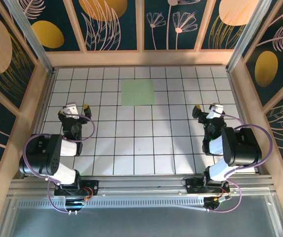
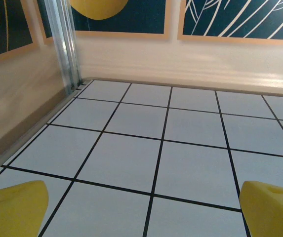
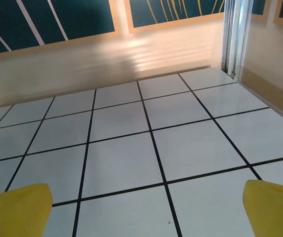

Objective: Fold a paper plane with a square sheet of paper (fold left side to right side)
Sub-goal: Move the square sheet of paper to the center of the table.

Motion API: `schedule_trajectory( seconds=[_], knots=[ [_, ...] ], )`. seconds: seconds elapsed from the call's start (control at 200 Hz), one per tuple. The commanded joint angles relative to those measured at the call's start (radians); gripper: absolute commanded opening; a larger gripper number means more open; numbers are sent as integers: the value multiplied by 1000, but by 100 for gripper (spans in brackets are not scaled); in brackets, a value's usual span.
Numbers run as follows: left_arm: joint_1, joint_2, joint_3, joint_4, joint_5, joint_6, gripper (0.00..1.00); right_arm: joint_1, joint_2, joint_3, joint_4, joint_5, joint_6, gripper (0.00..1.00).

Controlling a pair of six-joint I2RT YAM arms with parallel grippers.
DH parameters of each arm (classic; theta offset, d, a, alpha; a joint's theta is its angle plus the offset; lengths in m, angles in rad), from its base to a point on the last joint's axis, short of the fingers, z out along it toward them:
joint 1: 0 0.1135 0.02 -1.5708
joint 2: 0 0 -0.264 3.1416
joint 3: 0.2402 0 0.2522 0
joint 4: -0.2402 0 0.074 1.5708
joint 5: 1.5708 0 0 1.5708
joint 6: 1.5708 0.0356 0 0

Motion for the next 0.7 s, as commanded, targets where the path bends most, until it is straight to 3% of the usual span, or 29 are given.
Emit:
schedule_trajectory(
  seconds=[0.0,0.696],
  knots=[
    [7,1,7,23,19,-16,99,8,-2,7,15,-19,-12,99],
    [7,2,7,23,20,-16,99,8,-3,11,9,-19,-14,99]
  ],
)
